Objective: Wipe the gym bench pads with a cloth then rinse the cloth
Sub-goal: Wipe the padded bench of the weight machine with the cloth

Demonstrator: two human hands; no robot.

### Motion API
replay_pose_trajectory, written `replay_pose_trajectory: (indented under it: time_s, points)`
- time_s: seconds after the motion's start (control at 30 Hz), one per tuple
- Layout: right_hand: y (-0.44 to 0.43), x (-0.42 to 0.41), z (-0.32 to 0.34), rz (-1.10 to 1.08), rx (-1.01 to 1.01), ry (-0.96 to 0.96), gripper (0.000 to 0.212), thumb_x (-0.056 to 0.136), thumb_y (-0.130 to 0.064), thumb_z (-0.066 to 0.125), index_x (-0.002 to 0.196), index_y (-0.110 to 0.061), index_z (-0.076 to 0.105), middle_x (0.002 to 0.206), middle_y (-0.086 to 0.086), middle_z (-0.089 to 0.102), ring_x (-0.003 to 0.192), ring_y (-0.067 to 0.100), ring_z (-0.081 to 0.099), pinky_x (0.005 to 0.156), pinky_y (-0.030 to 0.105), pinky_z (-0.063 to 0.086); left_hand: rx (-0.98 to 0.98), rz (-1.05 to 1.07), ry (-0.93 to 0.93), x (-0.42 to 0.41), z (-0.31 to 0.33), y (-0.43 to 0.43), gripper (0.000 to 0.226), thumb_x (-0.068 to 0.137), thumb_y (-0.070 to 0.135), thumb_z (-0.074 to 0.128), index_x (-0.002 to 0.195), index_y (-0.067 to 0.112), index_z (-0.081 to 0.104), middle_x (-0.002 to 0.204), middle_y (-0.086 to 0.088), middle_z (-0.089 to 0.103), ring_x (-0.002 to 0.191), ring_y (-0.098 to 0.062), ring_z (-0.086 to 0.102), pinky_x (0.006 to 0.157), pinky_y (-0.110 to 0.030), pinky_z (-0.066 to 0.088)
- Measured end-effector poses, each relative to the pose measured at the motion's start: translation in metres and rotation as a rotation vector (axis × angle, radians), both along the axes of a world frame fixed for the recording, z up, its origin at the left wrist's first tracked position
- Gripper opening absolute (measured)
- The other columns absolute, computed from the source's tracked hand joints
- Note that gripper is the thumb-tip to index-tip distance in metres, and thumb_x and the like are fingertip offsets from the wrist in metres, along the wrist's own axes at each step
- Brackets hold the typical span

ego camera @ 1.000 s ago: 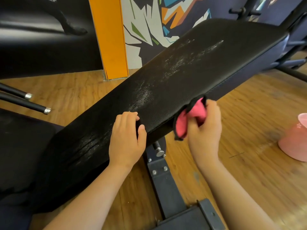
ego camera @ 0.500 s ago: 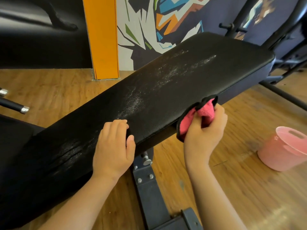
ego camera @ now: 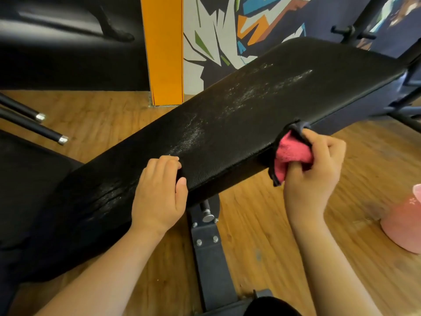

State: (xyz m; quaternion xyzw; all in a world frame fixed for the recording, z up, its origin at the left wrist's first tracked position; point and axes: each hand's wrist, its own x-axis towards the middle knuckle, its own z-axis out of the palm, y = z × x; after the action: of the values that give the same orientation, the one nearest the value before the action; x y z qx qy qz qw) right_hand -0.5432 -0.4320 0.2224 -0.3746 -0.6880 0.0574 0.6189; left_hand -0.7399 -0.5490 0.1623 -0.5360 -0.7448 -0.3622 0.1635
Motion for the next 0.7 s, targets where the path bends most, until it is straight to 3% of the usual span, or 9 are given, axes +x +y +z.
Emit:
replay_pose_trajectory:
  time_s: [0.13, 0.23, 0.37, 0.5, 0.6, 0.7]
  points:
    - [-0.003, -0.004, 0.001, 0.007, -0.040, 0.058, 0.045, 0.071, 0.015, 0.051, 0.113, 0.000, 0.062, 0.102, 0.004, 0.043, 0.097, 0.008, 0.041, 0.087, 0.006, 0.031, -0.005, 0.030, 0.019, 0.000, -0.001, -0.001, 0.035, 0.091, 0.027, 0.034, 0.105, 0.006, 0.059, 0.109, -0.010, 0.061, 0.098, -0.026, 0.058, 0.078, -0.037, 0.051]
    - [-0.009, -0.006, -0.007, 0.094, -0.062, -0.027, 0.050, 0.069, 0.017, 0.053, 0.113, -0.003, 0.062, 0.103, -0.001, 0.043, 0.098, 0.017, 0.047, 0.087, 0.012, 0.035, -0.036, 0.030, 0.011, 0.002, 0.000, -0.002, 0.038, 0.092, 0.027, 0.032, 0.107, 0.005, 0.060, 0.111, -0.010, 0.060, 0.102, -0.026, 0.058, 0.082, -0.036, 0.050]
    - [0.001, 0.009, 0.001, 0.177, -0.075, -0.111, 0.051, 0.073, 0.016, 0.056, 0.117, -0.008, 0.061, 0.104, -0.006, 0.043, 0.098, 0.014, 0.046, 0.086, 0.009, 0.034, -0.128, 0.017, 0.012, 0.004, 0.008, -0.006, 0.043, 0.093, 0.028, 0.027, 0.111, 0.004, 0.058, 0.113, -0.010, 0.058, 0.103, -0.026, 0.056, 0.084, -0.034, 0.047]
    - [0.013, 0.027, 0.018, 0.172, -0.089, -0.128, 0.050, 0.077, 0.014, 0.059, 0.120, -0.009, 0.061, 0.103, -0.006, 0.046, 0.097, 0.011, 0.045, 0.085, 0.006, 0.032, -0.120, 0.029, 0.003, 0.024, 0.034, -0.001, 0.022, 0.096, 0.017, 0.039, 0.108, 0.011, 0.057, 0.110, -0.002, 0.057, 0.103, -0.019, 0.054, 0.087, -0.025, 0.037]
    - [0.032, 0.045, 0.041, 0.136, -0.098, -0.069, 0.046, 0.078, 0.011, 0.059, 0.120, -0.009, 0.062, 0.102, -0.003, 0.047, 0.096, 0.010, 0.045, 0.083, 0.008, 0.033, 0.006, -0.133, -0.004, 0.068, 0.079, 0.037, 0.019, 0.095, 0.022, 0.042, 0.107, 0.015, 0.055, 0.111, 0.004, 0.054, 0.103, -0.011, 0.050, 0.089, -0.026, 0.042]
    - [0.042, 0.057, 0.054, 0.153, -0.070, -0.075, 0.043, 0.079, 0.009, 0.060, 0.118, -0.009, 0.063, 0.101, -0.003, 0.047, 0.097, 0.016, 0.049, 0.082, 0.011, 0.034, 0.063, -0.282, -0.032, 0.116, 0.122, 0.104, 0.019, 0.097, 0.020, 0.044, 0.111, 0.013, 0.054, 0.113, 0.001, 0.054, 0.104, -0.015, 0.047, 0.090, -0.035, 0.044]
